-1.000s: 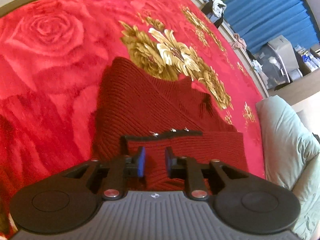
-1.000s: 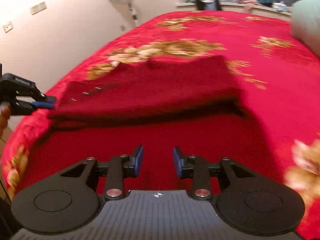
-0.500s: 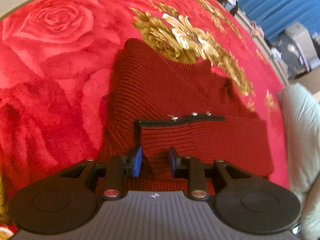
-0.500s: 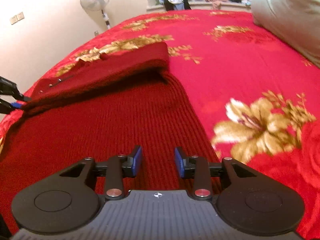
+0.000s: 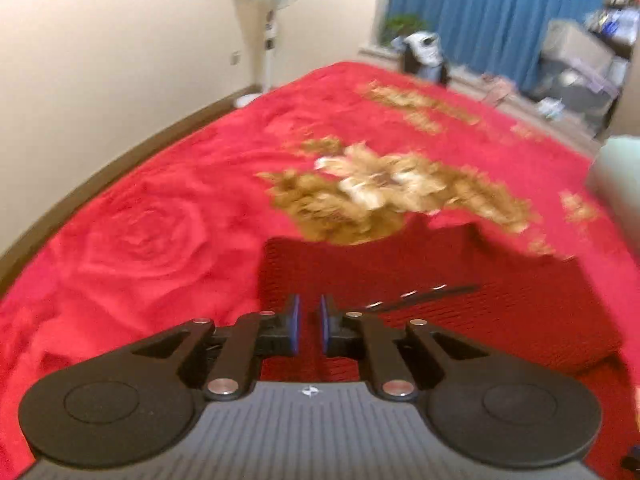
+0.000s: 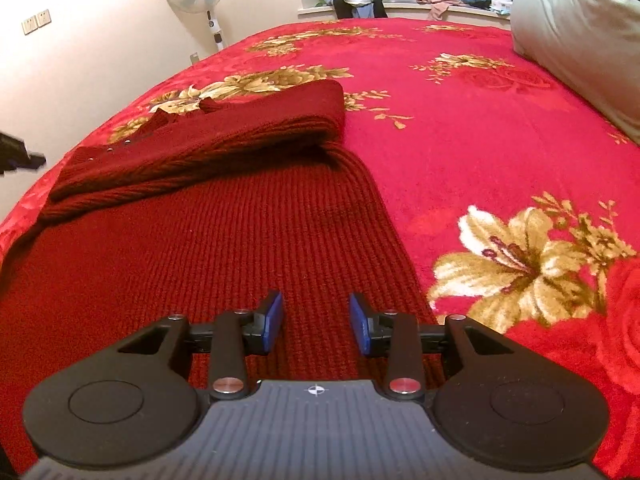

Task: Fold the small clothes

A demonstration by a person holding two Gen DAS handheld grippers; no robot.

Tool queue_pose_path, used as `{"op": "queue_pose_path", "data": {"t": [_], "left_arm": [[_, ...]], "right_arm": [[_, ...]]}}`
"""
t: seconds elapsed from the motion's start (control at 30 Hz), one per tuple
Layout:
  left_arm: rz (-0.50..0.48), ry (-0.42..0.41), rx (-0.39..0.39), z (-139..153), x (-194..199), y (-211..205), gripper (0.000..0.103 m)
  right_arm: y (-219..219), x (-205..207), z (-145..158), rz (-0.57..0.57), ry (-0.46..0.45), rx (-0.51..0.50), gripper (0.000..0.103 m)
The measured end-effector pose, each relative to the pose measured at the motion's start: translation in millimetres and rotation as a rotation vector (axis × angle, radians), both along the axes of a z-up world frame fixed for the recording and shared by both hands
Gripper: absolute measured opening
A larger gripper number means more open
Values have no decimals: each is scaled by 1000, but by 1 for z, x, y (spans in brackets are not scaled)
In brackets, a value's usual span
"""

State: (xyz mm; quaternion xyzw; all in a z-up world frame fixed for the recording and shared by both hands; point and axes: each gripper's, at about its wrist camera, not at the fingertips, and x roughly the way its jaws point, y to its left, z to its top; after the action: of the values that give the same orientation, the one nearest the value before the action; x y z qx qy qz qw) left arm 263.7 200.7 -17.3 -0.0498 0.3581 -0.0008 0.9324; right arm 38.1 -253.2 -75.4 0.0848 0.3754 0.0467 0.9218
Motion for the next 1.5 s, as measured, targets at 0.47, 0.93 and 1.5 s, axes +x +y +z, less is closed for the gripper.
{"op": "queue_pose_path", "data": {"t": [0.47,0.93,1.5], "left_arm": [[-180,16,125,-13,-45,-30,19],[20,204,-89,-33,-230,39,18],[87,416,-195,-74,-265,42,24]], "right_arm": [[-32,-16,25,-124,-57,55,39],[-65,-55,15,-108,143,54,39],[-63,-70,-10,-73,317,50,43]]}}
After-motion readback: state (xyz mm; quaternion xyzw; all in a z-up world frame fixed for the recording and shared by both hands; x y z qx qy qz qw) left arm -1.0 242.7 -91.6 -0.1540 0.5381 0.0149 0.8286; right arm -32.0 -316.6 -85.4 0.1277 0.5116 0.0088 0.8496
